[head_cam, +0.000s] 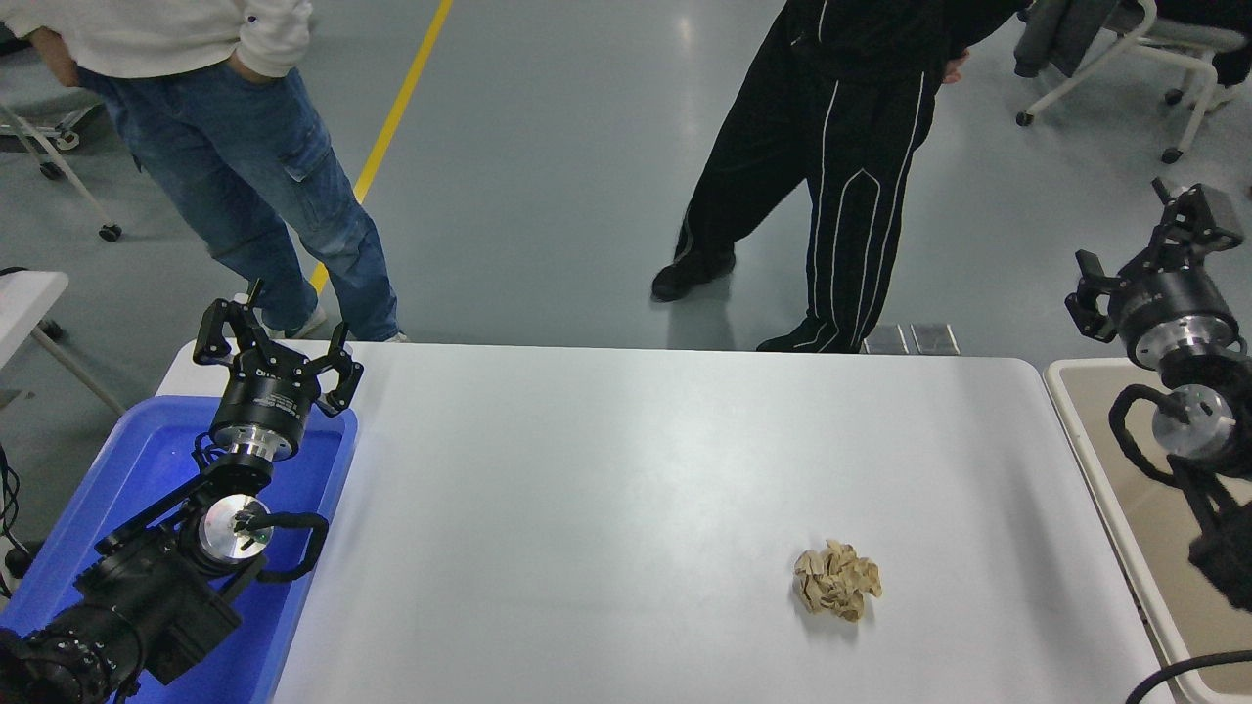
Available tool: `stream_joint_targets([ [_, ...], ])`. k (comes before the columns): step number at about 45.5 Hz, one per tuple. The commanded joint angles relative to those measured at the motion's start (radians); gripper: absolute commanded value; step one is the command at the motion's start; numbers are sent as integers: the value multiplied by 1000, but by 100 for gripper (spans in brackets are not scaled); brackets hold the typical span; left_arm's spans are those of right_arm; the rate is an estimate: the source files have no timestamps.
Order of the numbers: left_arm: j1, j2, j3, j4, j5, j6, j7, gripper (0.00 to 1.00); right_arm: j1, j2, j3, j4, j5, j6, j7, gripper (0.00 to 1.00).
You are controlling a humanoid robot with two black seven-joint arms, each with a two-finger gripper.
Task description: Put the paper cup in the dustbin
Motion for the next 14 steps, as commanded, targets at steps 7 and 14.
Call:
stream_joint_targets([
  [7, 0, 0, 0, 0, 1, 0, 0, 100, -63, 36, 19, 11, -3, 32, 65, 99],
  [14, 0, 0, 0, 0, 1, 0, 0, 100, -63, 37, 10, 10, -3, 32, 63, 99],
])
